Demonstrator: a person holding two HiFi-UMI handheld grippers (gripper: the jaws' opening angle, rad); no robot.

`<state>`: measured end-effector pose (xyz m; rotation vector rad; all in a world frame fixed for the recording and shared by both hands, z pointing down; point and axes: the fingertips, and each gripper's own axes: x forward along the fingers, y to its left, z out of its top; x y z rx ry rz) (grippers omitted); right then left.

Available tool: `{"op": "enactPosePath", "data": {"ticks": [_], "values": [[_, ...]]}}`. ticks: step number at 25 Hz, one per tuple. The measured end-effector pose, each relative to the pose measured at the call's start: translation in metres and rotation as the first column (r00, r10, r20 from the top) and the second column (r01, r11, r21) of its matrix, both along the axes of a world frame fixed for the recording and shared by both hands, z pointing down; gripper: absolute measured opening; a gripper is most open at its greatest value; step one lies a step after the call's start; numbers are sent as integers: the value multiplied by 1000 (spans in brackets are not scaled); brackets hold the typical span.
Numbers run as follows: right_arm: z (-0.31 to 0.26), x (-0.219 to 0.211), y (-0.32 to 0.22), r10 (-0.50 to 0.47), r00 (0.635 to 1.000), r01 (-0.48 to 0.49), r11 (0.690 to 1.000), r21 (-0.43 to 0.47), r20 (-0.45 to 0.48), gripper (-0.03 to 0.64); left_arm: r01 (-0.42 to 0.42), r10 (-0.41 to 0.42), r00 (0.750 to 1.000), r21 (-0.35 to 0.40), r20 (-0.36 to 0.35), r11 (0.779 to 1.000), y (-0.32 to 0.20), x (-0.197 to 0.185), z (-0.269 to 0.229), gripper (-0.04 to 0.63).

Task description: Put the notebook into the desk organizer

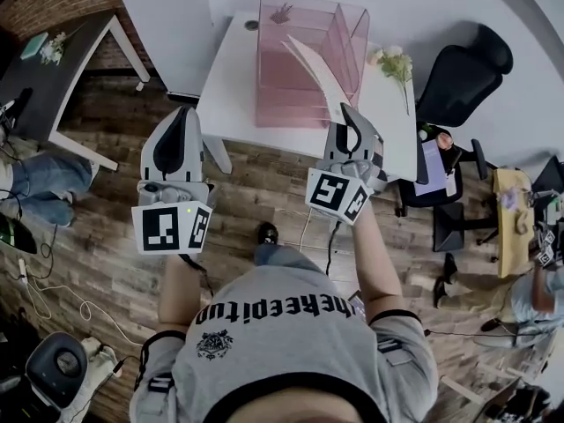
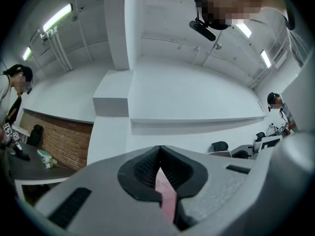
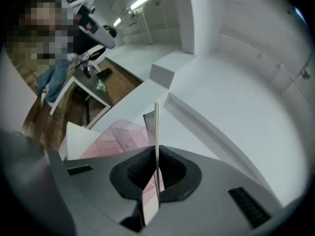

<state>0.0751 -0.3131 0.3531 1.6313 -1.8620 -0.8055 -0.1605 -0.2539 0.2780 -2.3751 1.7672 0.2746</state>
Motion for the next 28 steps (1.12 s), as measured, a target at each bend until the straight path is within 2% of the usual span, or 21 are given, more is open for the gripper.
{"op": "enactPosePath", "data": {"ticks": [5, 12, 22, 28], "values": [[37, 3, -21, 33, 975, -47, 997, -61, -218, 9, 4, -4, 1000, -18, 2, 1000, -9, -1, 8, 5], [68, -9, -32, -25, 926, -27, 991, -132, -376, 11, 6, -5, 1000, -34, 9, 999, -15, 3, 14, 5], [84, -23, -46, -74, 867, -17, 984, -178, -493, 25, 17, -16, 1000, -41, 15, 999, -19, -1, 16, 5], [85, -31, -55, -101, 847, 7, 984, -180, -521, 38, 21, -20, 1000, -45, 14, 999, -24, 0, 19, 5]]}}
